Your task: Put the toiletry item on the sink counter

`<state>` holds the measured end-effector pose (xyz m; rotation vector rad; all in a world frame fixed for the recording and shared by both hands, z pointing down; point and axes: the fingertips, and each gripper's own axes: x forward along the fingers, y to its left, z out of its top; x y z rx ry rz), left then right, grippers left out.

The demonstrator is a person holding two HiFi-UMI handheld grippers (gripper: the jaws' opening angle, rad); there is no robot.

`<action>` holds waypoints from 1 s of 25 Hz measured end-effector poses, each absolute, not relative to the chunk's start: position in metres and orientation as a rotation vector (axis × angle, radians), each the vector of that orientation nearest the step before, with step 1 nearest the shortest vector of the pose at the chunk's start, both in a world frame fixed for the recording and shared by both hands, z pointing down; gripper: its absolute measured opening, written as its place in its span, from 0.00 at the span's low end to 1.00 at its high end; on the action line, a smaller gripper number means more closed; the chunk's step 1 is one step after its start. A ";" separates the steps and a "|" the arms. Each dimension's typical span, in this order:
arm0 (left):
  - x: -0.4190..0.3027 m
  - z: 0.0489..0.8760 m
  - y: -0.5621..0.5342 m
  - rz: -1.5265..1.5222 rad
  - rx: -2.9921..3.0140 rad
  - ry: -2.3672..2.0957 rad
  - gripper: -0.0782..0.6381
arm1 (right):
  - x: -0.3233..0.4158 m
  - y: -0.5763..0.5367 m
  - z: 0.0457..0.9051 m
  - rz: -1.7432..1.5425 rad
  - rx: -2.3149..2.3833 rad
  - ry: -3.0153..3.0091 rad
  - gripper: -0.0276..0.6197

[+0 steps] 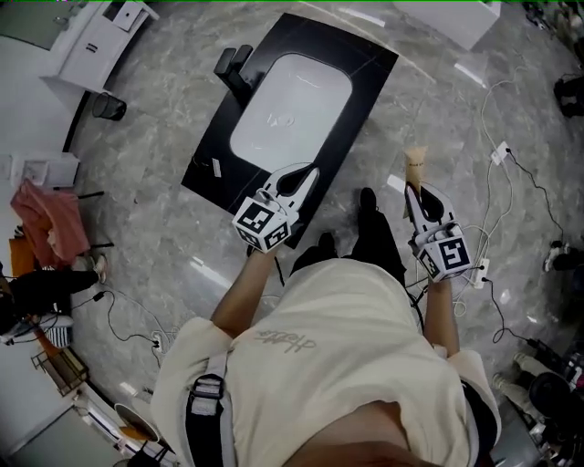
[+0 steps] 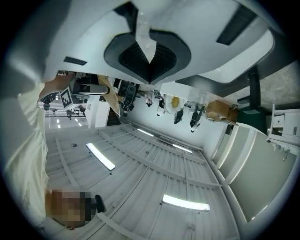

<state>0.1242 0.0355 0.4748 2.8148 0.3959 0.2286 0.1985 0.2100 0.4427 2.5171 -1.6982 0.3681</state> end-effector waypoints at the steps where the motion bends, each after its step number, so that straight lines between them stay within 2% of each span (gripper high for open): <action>1: 0.127 0.476 0.030 0.233 2.823 0.357 0.11 | 0.207 0.203 0.445 0.367 2.496 -1.731 0.09; 10: 0.175 0.460 -0.017 0.231 2.875 -0.114 0.11 | 0.306 0.130 0.452 0.293 2.169 -2.054 0.09; 14: 0.186 0.448 -0.032 0.191 2.856 -0.320 0.11 | 0.336 0.098 0.460 0.356 2.040 -2.225 0.09; 20: 0.154 0.464 -0.056 0.223 2.747 -0.667 0.11 | 0.342 0.039 0.469 0.386 1.783 -2.442 0.09; 25: 0.125 0.467 -0.061 0.316 2.749 -0.834 0.11 | 0.315 0.006 0.479 0.402 1.587 -2.549 0.09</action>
